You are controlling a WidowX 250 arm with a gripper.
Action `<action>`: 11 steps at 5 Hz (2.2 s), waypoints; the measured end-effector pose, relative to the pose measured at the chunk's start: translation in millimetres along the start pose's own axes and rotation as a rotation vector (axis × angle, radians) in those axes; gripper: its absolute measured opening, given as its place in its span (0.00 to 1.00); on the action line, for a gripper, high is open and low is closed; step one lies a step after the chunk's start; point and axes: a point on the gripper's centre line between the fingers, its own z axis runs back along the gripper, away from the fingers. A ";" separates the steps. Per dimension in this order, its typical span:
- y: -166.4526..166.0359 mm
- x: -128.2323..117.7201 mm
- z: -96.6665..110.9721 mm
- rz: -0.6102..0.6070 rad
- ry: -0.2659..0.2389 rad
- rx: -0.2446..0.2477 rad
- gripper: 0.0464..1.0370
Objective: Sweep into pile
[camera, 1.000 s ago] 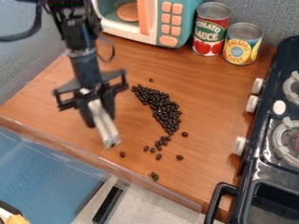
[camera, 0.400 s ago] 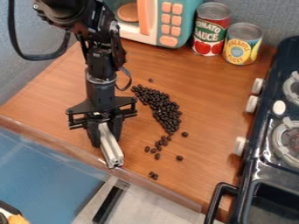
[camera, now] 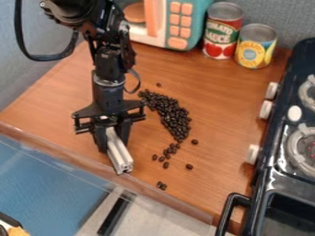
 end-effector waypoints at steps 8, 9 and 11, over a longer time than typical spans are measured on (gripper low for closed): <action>-32.8 32.8 7.2 0.090 0.008 -0.091 0.34; -35.5 32.6 7.0 0.092 0.017 -0.100 0.34; -22.3 26.2 35.9 0.063 0.040 -0.132 0.34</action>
